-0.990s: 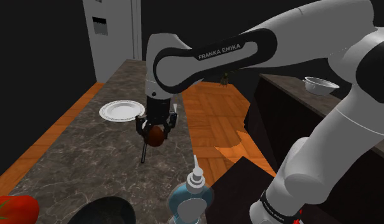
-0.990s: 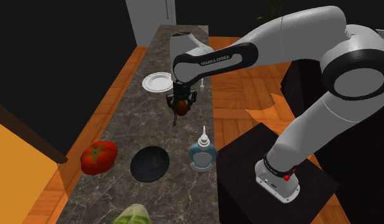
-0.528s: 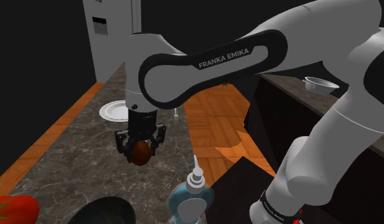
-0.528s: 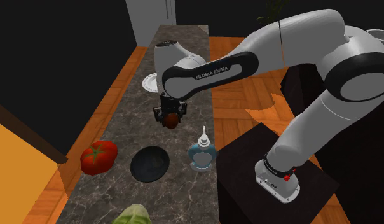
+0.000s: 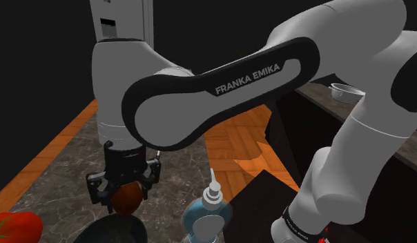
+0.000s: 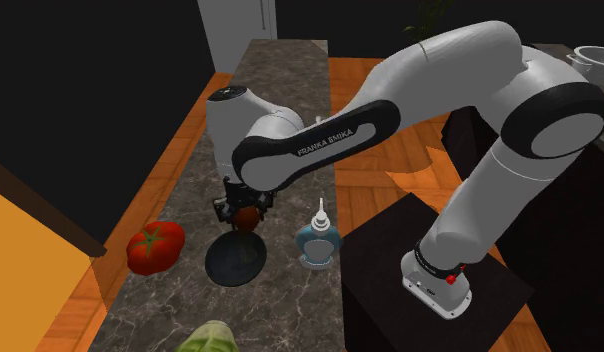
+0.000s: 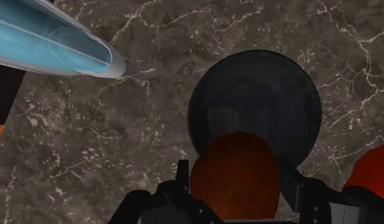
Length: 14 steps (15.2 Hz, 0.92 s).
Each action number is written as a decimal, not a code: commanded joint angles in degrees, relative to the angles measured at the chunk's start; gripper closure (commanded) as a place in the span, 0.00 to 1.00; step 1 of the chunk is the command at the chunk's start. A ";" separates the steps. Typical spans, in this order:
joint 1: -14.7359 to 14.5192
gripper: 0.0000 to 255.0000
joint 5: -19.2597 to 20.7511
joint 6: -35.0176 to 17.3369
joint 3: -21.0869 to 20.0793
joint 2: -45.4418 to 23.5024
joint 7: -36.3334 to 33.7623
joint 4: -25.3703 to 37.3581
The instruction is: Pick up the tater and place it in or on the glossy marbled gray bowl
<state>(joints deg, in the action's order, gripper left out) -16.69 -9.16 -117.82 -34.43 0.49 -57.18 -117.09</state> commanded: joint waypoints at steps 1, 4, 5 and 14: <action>-1.34 1.00 1.61 0.01 -1.40 -2.31 -3.59 2.39; -3.89 1.00 4.65 -0.64 -3.16 -6.44 -9.06 5.66; -3.95 1.00 4.81 -1.37 -3.14 -6.73 -9.11 5.16; -4.57 1.00 6.81 -7.90 -2.83 -9.89 -9.88 1.25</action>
<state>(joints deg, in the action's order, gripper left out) -21.16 -2.66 -125.03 -37.31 -8.94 -66.92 -115.57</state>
